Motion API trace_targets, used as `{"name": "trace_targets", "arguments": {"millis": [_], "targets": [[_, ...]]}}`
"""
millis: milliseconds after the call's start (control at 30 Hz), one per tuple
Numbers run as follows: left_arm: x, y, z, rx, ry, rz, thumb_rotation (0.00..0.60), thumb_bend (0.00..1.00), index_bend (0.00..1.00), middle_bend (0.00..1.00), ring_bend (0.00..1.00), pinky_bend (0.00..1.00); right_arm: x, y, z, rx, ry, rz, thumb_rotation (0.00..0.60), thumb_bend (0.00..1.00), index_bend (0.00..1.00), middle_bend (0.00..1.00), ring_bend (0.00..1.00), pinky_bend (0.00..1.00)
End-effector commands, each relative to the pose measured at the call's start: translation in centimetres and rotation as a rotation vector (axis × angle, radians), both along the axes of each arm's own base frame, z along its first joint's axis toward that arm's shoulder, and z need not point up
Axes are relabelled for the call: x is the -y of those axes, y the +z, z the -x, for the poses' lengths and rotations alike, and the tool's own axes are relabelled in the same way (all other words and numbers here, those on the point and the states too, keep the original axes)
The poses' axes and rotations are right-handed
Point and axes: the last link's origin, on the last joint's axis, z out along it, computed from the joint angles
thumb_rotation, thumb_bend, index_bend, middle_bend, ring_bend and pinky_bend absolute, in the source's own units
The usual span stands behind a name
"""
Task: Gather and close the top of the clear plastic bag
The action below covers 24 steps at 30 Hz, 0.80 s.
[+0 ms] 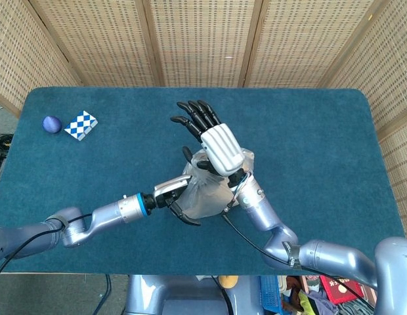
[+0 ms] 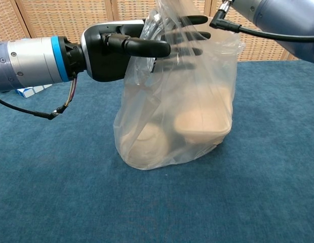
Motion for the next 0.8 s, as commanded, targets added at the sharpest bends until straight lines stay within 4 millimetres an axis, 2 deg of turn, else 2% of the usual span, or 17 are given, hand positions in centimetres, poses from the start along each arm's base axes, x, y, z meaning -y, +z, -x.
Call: {"name": "trace_targets", "arguments": {"millis": [33,333,533,800], "targets": [[-0.1,-0.1,0.0,-0.003,-0.005,0.0,0.6,0.15,0.0,0.0,0.0,0.02,0.0,0.0,0.0,-0.006,0.001,-0.002,0.6,0.56,0.18,0.1,0.0,0.0],[-0.3,0.1,-0.1,0.008,-0.011,-0.039,0.6,0.15,0.0,0.0,0.0,0.02,-0.2,-0.2,-0.2,-0.011,0.003,-0.031,0.6,0.56,0.18,0.1,0.0,0.0],[0.0,1.2,-0.8,0.03,-0.038,-0.069,0.6,0.15,0.0,0.0,0.0,0.02,-0.4,-0.2,-0.8,-0.019,0.016,-0.044,0.6,0.56,0.18,0.1,0.0,0.0],[0.2,1.5,-1.3,0.03,-0.049,-0.075,0.6,0.15,0.0,0.0,0.0,0.02,-0.4,-0.1,-0.9,-0.029,0.022,-0.052,0.6,0.56,0.18,0.1,0.0,0.0]]}}
